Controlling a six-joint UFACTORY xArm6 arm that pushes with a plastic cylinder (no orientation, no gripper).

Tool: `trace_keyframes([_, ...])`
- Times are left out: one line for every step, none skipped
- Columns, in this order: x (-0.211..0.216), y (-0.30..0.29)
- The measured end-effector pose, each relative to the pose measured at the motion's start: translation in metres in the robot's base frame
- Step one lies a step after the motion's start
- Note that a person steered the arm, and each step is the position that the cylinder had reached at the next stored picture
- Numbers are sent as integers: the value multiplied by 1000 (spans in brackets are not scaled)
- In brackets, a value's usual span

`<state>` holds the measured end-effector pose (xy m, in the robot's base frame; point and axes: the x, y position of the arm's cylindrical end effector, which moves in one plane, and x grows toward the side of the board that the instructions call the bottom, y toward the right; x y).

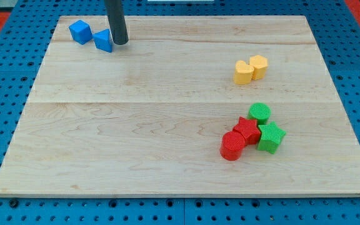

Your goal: Move the blue blocks to the top left corner

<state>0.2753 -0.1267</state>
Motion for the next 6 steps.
trace_keyframes([1,-9])
trace_keyframes([3,-14])
trace_keyframes([2,-33])
trace_keyframes([-2,-33])
trace_keyframes([3,-15])
trace_keyframes([14,49])
